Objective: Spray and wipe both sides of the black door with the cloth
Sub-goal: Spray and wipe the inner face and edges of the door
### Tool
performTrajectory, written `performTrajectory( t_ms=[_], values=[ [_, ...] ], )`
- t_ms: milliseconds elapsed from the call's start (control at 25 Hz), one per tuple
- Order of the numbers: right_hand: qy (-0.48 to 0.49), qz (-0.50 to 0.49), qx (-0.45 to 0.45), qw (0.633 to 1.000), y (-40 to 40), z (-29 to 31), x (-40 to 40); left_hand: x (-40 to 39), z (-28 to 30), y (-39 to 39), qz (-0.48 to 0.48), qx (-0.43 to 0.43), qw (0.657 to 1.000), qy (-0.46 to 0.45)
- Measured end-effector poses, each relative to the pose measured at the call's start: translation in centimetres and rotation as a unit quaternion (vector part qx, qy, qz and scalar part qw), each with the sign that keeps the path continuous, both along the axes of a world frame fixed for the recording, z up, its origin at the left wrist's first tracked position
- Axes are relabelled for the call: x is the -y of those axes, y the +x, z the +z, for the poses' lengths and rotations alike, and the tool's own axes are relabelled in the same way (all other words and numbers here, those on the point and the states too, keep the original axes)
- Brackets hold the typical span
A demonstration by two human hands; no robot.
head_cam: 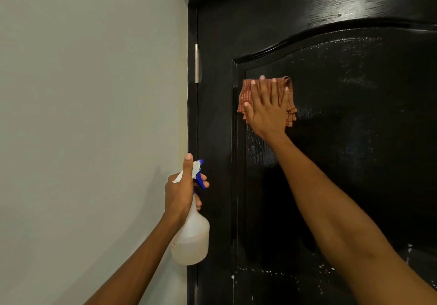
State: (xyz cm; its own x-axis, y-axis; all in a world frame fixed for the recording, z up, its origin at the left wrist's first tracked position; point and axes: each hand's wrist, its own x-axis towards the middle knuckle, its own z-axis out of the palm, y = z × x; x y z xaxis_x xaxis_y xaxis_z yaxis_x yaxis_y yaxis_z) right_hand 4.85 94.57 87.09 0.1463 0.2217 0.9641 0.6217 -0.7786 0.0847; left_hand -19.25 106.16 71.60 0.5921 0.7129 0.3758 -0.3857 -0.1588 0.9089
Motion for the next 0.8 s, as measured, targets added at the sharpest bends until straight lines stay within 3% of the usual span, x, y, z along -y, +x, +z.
performTrajectory(
  t_ms=[80, 200, 360, 480, 600, 680, 800],
  values=[
    [0.007, 0.022, 0.008, 1.0, 0.1, -1.8, -1.7, -0.2, -0.8, 0.0, 0.014, -0.007, 1.0, 0.001],
    [-0.165, 0.053, 0.057, 0.983, -0.3, -11.1, -4.2, -0.5, -3.3, 0.4, 0.053, -0.015, 0.998, 0.01],
    [-0.382, 0.101, 0.002, 0.918, -0.7, -27.4, -6.3, -0.9, -6.4, 0.3, 0.077, -0.038, 0.996, 0.004],
    [-0.553, 0.069, -0.026, 0.83, -1.5, -38.8, -4.7, -1.3, -8.5, -0.5, 0.074, -0.048, 0.996, -0.02],
    [-0.598, 0.047, -0.04, 0.799, -1.8, -43.0, -2.7, -1.6, -10.5, -1.1, 0.083, -0.064, 0.994, -0.022],
    [-0.571, 0.045, -0.034, 0.819, -1.6, -41.0, -2.5, -1.7, -11.5, -1.5, 0.103, -0.073, 0.991, -0.032],
    [-0.421, 0.048, -0.02, 0.905, -1.8, -33.7, -4.3, -2.5, -13.0, -1.6, 0.119, -0.073, 0.99, -0.032]
  ],
)
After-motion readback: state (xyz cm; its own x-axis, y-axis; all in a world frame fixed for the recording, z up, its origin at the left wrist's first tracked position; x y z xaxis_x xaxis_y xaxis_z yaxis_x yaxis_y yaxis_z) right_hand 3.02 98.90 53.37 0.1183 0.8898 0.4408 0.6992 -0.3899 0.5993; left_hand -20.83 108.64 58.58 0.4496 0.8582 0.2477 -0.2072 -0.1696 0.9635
